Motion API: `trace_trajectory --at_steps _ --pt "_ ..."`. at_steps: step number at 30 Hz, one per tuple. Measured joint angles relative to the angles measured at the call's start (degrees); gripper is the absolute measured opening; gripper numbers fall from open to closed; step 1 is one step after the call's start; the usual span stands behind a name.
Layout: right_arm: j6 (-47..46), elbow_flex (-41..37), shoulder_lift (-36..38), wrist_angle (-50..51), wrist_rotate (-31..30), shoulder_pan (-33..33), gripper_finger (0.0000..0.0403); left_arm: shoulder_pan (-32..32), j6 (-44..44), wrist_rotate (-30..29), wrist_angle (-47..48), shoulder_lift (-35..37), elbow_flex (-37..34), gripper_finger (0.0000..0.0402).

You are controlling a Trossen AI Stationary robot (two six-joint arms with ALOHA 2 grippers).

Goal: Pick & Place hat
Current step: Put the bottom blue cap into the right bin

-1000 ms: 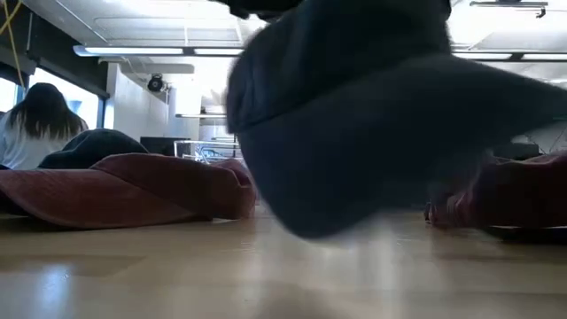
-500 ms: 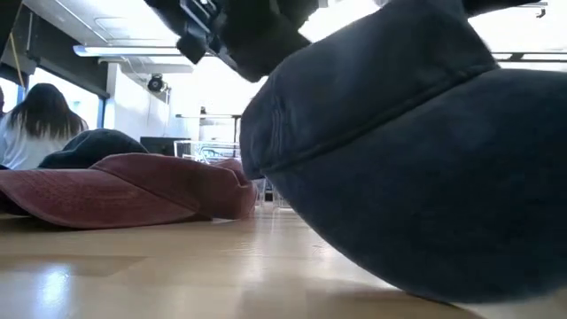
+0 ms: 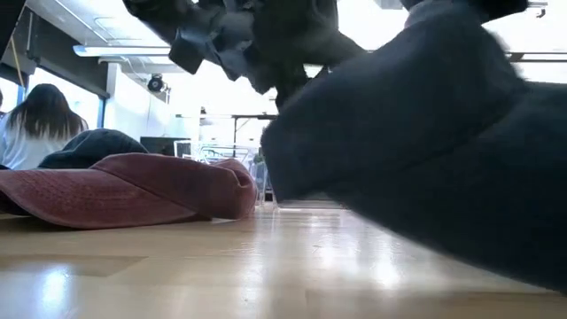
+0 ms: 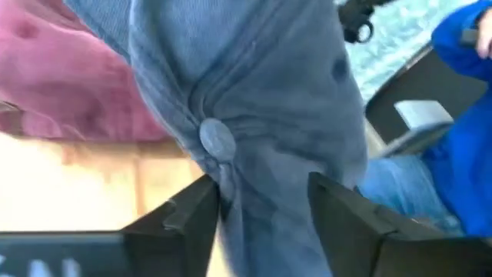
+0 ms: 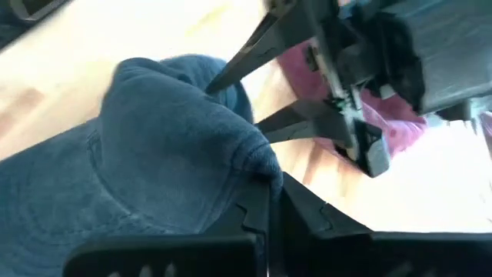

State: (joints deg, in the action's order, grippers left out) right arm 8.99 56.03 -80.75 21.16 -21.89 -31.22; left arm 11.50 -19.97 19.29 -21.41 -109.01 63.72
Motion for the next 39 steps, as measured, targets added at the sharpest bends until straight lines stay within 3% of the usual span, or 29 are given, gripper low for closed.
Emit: trace_trajectory --at_steps 9,16,26,34,39 --pt "3.12 0.02 0.00 0.05 0.34 2.73 0.0007 -4.32 6.01 2.70 -0.11 0.04 0.02 0.0011" --pt "0.23 0.02 0.00 -0.31 5.30 4.27 0.0019 -9.50 4.59 9.39 5.42 4.79 0.11 0.0007" --pt "-27.77 0.31 0.61 -6.83 12.56 4.33 0.0024 -9.27 1.75 19.63 8.10 14.38 0.04 0.0002" --pt "-50.62 0.19 6.21 -5.26 19.79 5.16 0.0138 -5.94 -2.00 19.45 11.66 18.01 -0.03 0.0001" --pt "-55.51 0.03 9.06 -5.20 20.11 6.43 0.0217 -5.25 -4.46 20.49 12.16 18.79 1.26 0.0001"
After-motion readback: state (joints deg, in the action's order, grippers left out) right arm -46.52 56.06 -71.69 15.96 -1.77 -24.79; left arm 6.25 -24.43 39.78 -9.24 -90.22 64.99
